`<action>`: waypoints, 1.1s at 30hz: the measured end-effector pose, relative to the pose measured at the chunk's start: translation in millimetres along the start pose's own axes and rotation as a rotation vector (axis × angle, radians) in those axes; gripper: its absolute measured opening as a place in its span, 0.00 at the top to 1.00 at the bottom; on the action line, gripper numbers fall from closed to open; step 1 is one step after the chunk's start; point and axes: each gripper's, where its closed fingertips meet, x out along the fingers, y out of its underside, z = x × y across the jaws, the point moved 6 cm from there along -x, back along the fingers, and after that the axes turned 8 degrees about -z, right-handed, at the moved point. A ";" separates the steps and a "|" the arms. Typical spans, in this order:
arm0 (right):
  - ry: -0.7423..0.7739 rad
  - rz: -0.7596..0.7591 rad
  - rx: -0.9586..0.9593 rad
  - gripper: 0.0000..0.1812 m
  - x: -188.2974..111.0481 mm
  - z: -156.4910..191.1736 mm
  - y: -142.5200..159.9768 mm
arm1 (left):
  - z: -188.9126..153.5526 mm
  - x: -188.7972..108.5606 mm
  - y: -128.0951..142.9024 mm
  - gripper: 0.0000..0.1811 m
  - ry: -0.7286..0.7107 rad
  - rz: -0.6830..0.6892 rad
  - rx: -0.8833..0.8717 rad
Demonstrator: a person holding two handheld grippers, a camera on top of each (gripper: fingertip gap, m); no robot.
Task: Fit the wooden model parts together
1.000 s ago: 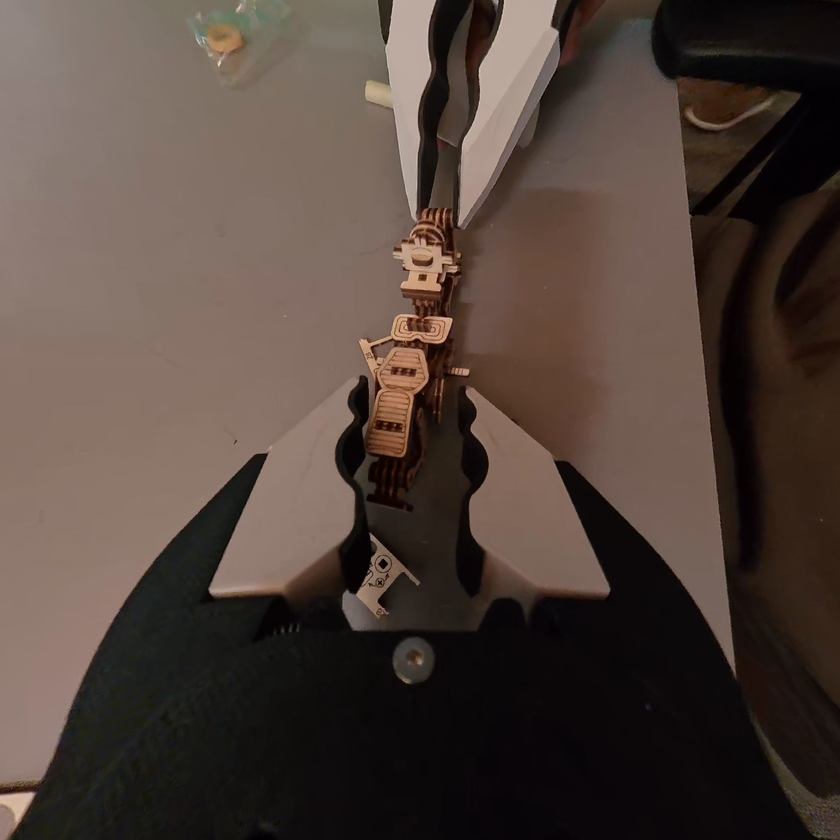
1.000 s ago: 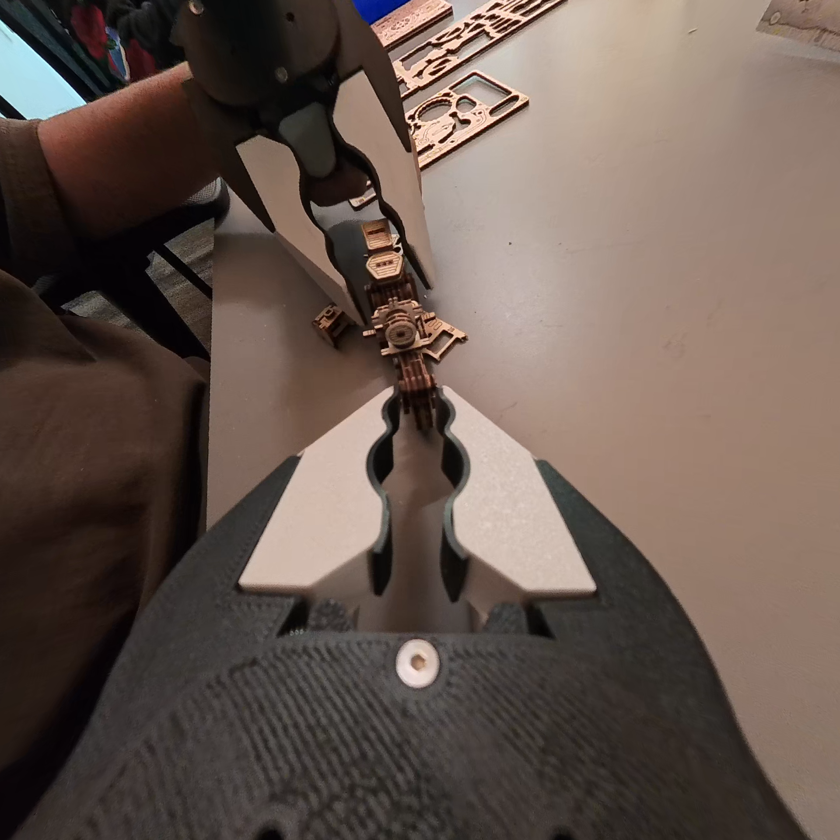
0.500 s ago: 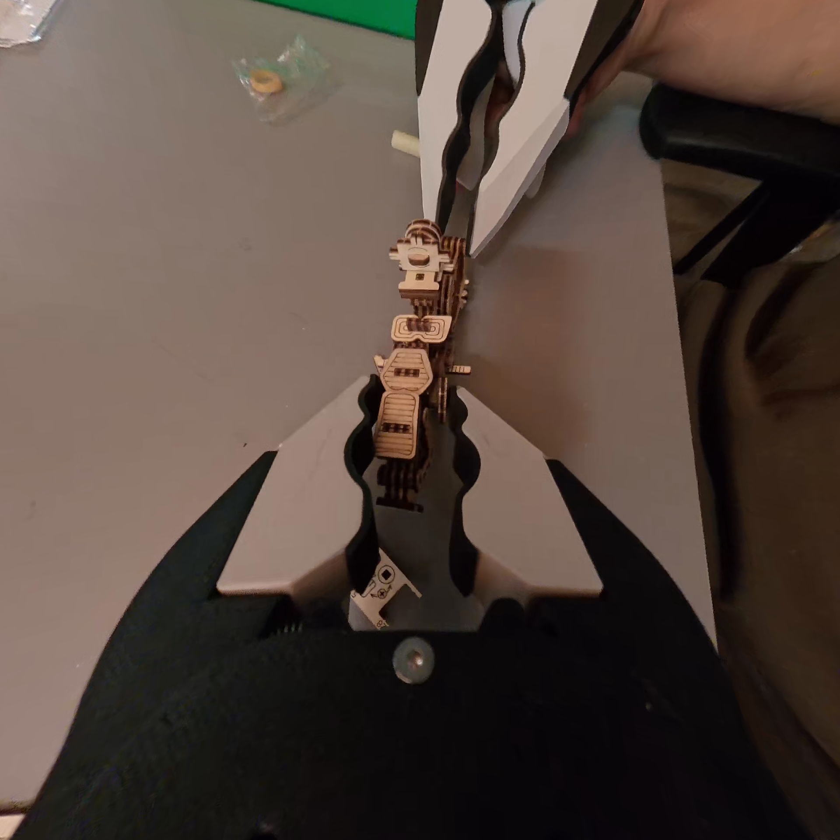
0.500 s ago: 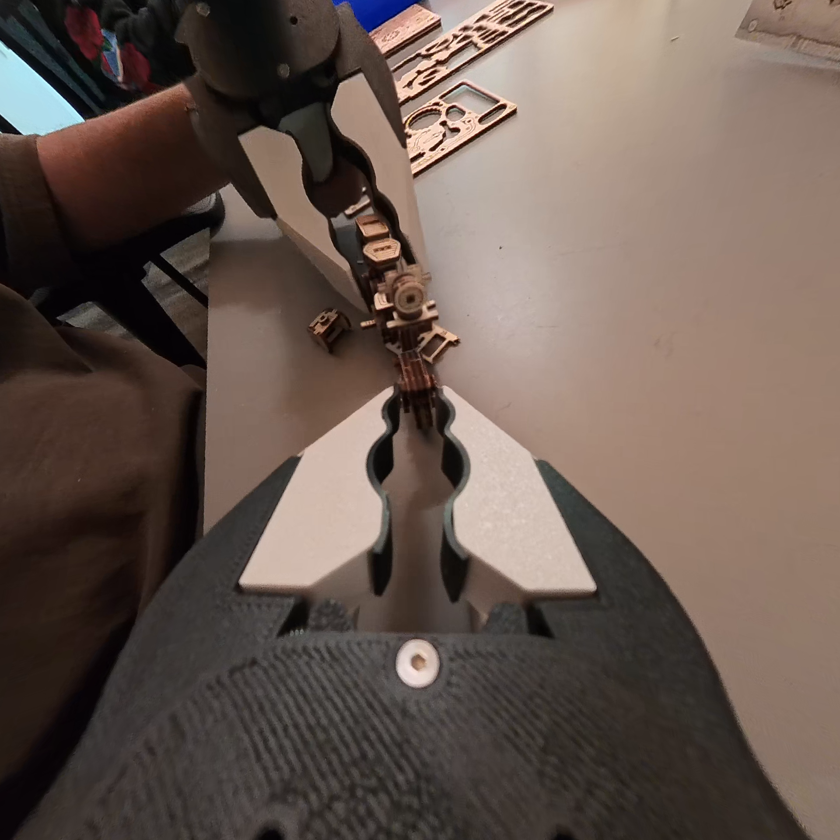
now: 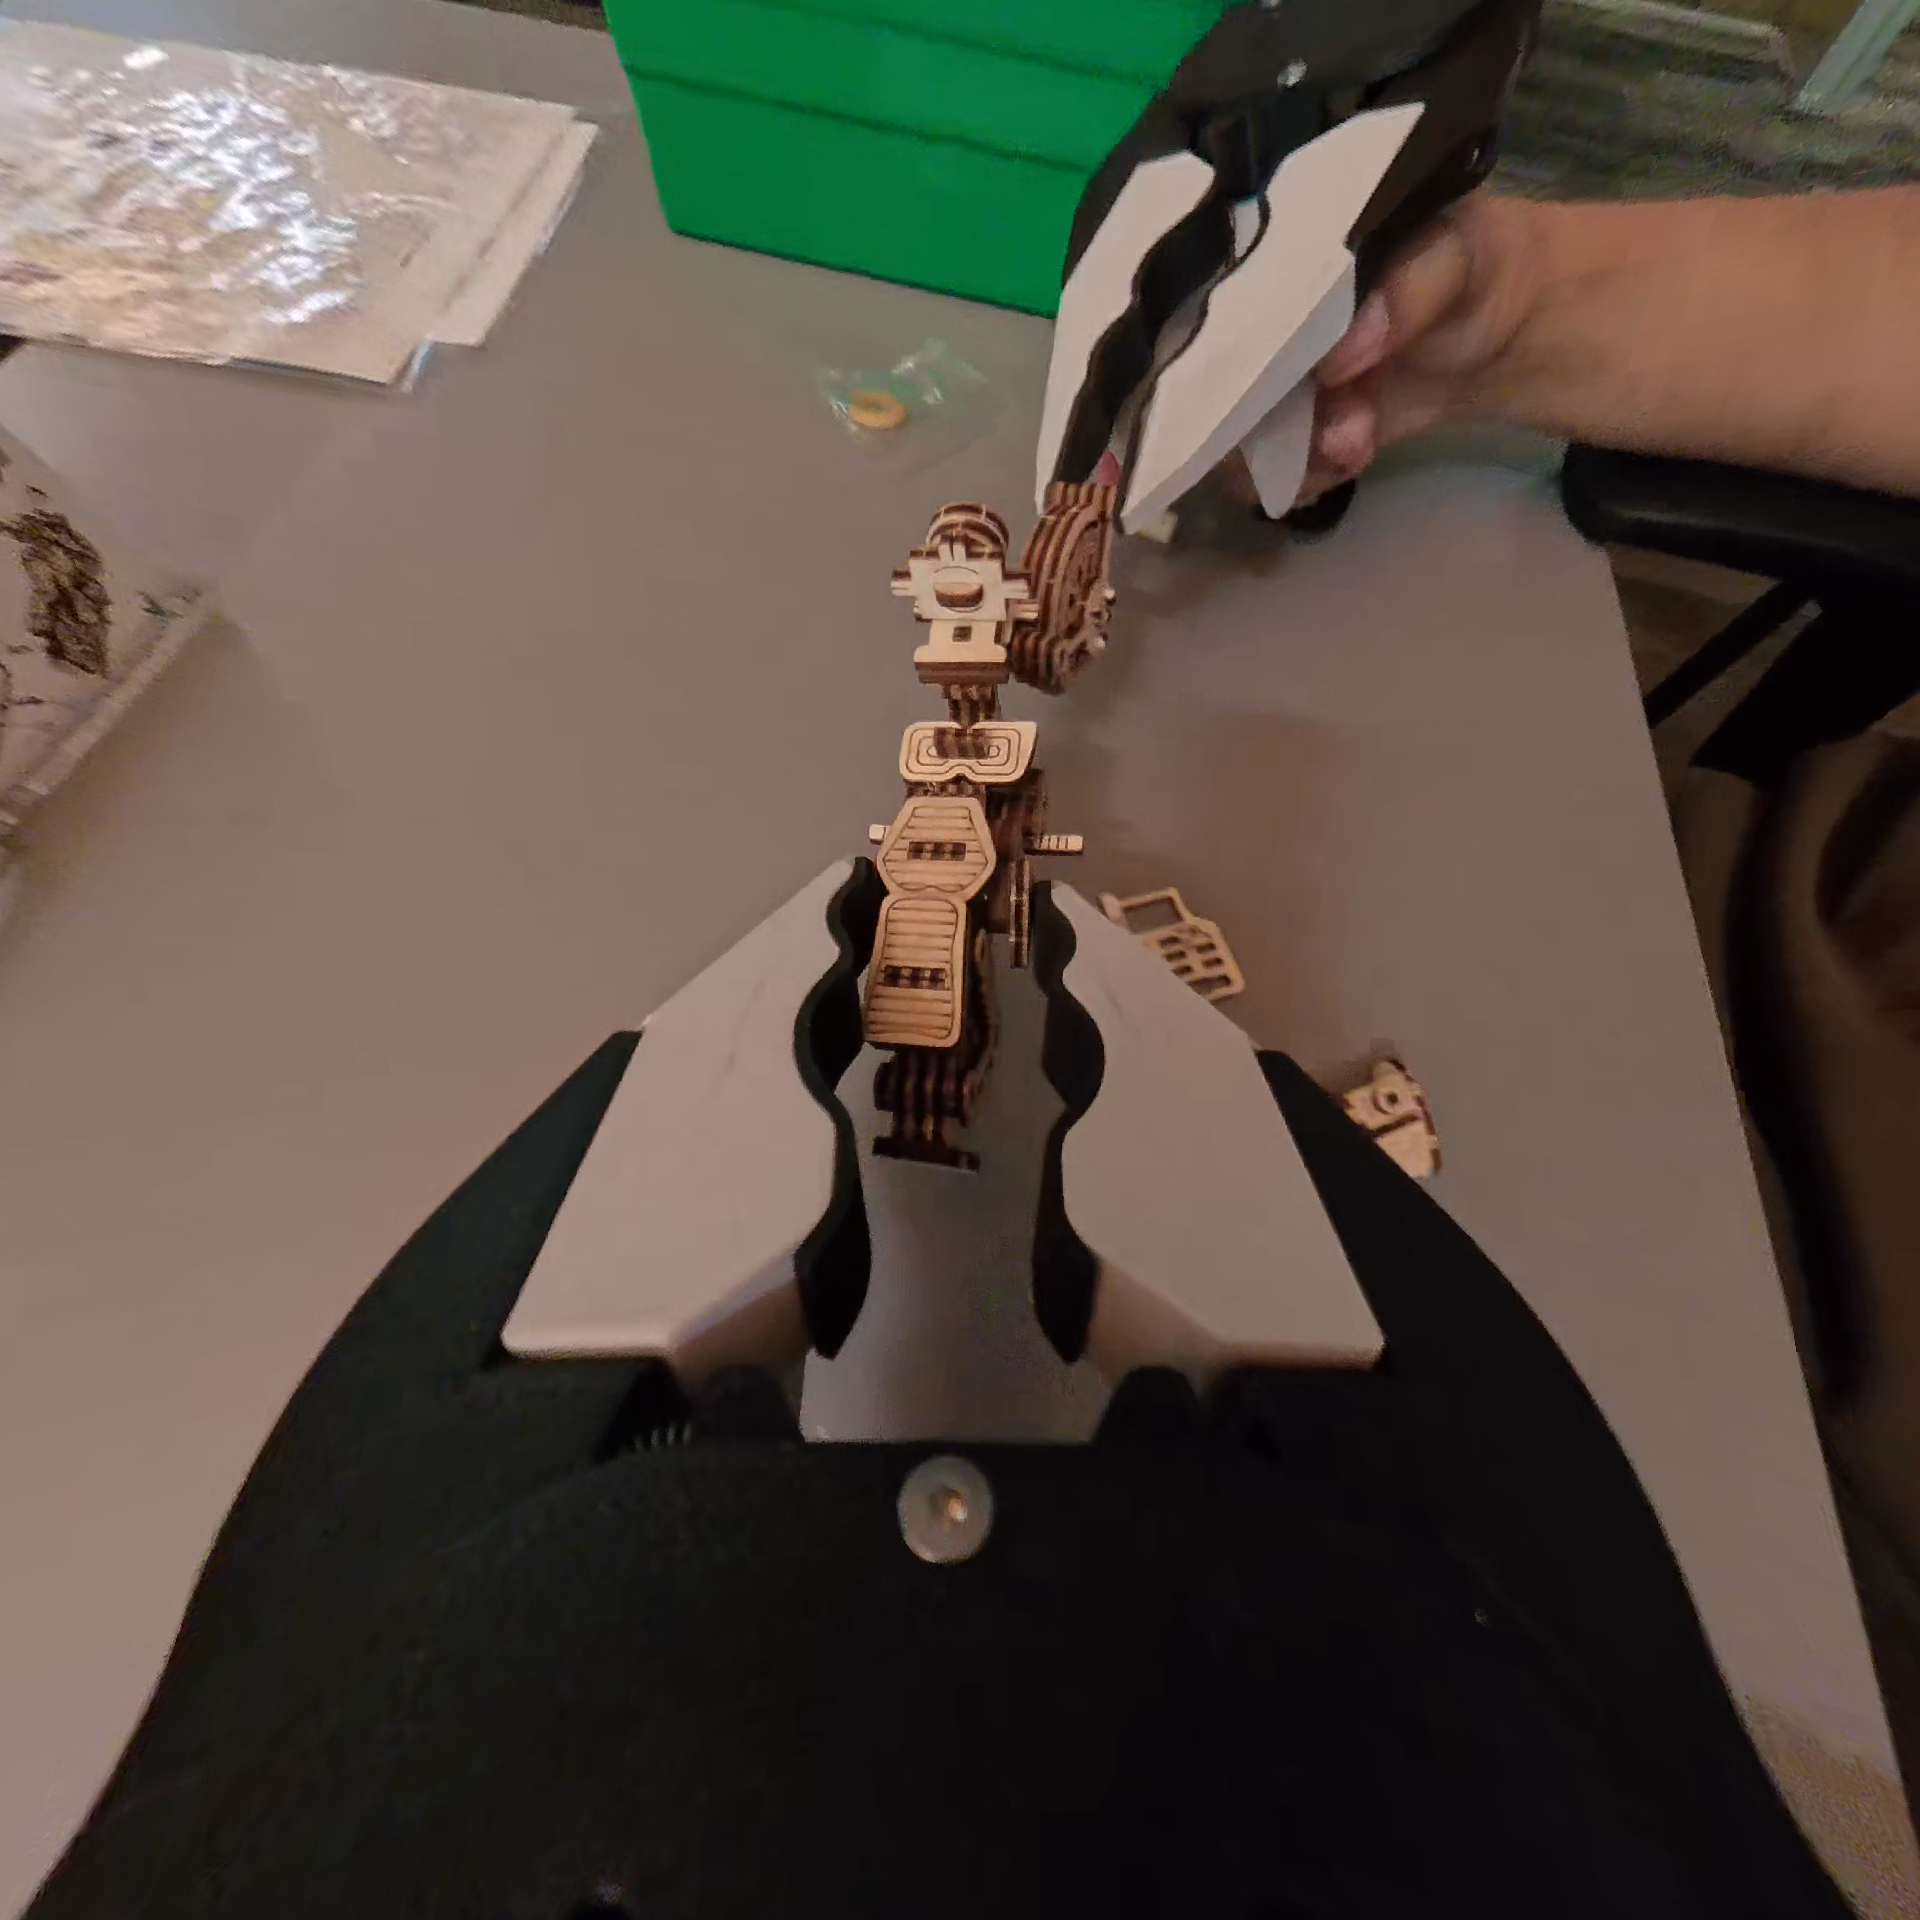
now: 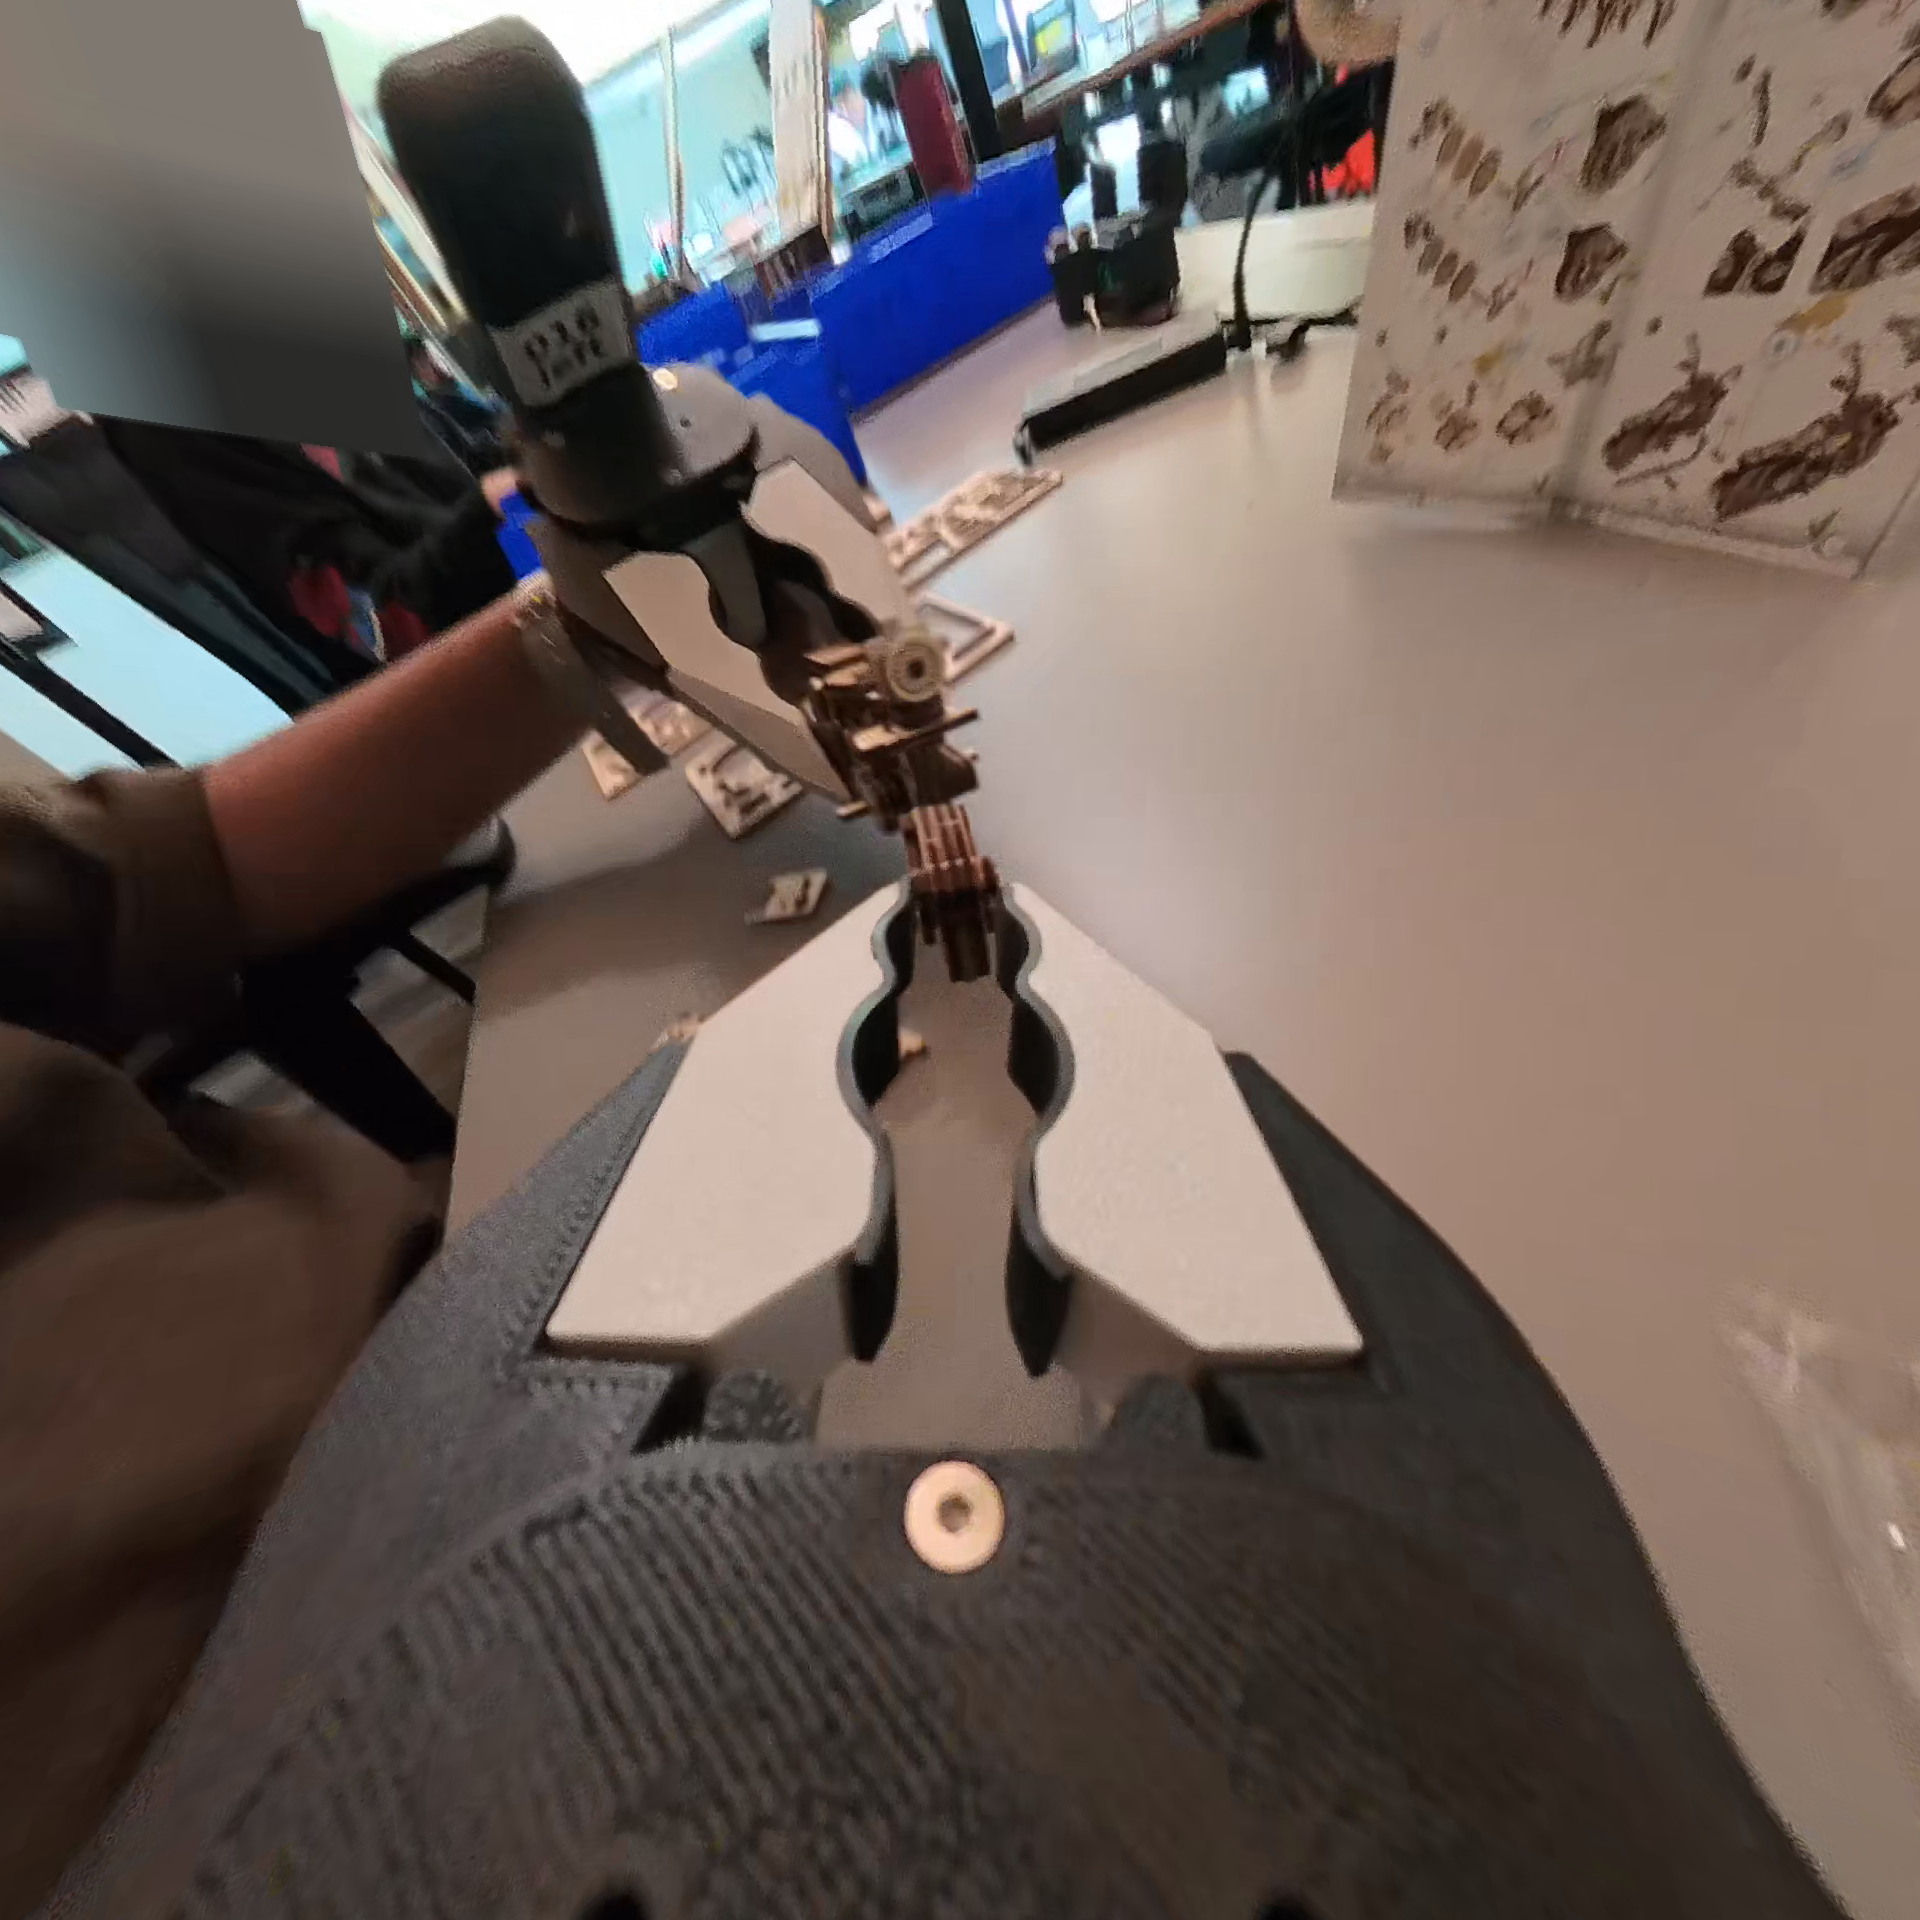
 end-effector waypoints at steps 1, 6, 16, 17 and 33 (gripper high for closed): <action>0.005 -0.013 0.002 0.93 5.3 -3.1 -4.9 | 7.8 0.3 -3.5 0.84 0.009 -0.002 -0.011; 0.094 0.080 -0.075 0.93 34.5 -17.9 -14.5 | 21.4 -2.3 -6.8 0.84 0.056 0.012 -0.068; -0.021 0.144 -0.032 0.93 14.1 -5.9 10.8 | 15.0 -15.4 27.7 0.84 0.086 0.062 -0.109; -0.032 0.137 -0.024 0.93 12.7 -8.0 9.8 | 13.7 -14.7 28.1 0.84 0.099 0.060 -0.110; -0.083 0.161 0.038 0.93 22.5 -6.7 16.3 | 9.9 -5.4 30.7 0.84 0.162 0.028 -0.131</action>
